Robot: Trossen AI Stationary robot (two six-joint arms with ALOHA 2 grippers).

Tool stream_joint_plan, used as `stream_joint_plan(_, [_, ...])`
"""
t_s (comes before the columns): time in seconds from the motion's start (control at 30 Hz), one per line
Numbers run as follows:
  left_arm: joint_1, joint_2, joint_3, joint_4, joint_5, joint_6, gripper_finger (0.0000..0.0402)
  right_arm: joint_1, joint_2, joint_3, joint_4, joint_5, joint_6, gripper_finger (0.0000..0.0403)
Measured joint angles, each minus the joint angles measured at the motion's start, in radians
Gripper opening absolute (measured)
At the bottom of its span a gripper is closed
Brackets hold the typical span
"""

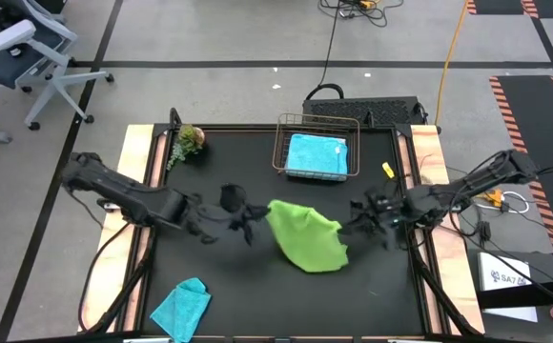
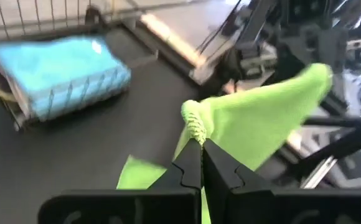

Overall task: Fold microfiber towels
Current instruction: Fold the green towel

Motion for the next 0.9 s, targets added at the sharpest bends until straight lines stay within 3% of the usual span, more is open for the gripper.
stream_joint_plan(0.13, [-0.043, -0.032, 0.069, 0.048, -0.002, 0.102, 0.0001, 0.06, 0.025, 0.001, 0.264, -0.055, -0.014, 0.0])
stream_joint_plan(0.2, [-0.075, -0.034, 0.11, 0.042, 0.029, 0.137, 0.0001, 0.095, 0.034, 0.026, 0.296, -0.057, -0.011, 0.0])
stream_joint_plan(0.3, [-0.123, -0.034, 0.172, 0.019, 0.056, 0.139, 0.0001, 0.151, 0.054, 0.1, 0.248, -0.053, 0.014, 0.0])
stream_joint_plan(0.43, [-0.197, -0.034, 0.215, 0.01, 0.019, 0.127, 0.0001, 0.217, 0.103, 0.233, 0.165, -0.052, 0.013, 0.0])
stream_joint_plan(0.67, [-0.309, -0.014, 0.22, 0.002, -0.034, -0.048, 0.0001, 0.305, 0.25, 0.467, -0.074, 0.004, 0.058, 0.0])
stream_joint_plan(0.9, [-0.384, 0.031, 0.219, 0.16, -0.051, -0.117, 0.0, 0.377, 0.39, 0.618, -0.091, 0.03, 0.108, 0.0])
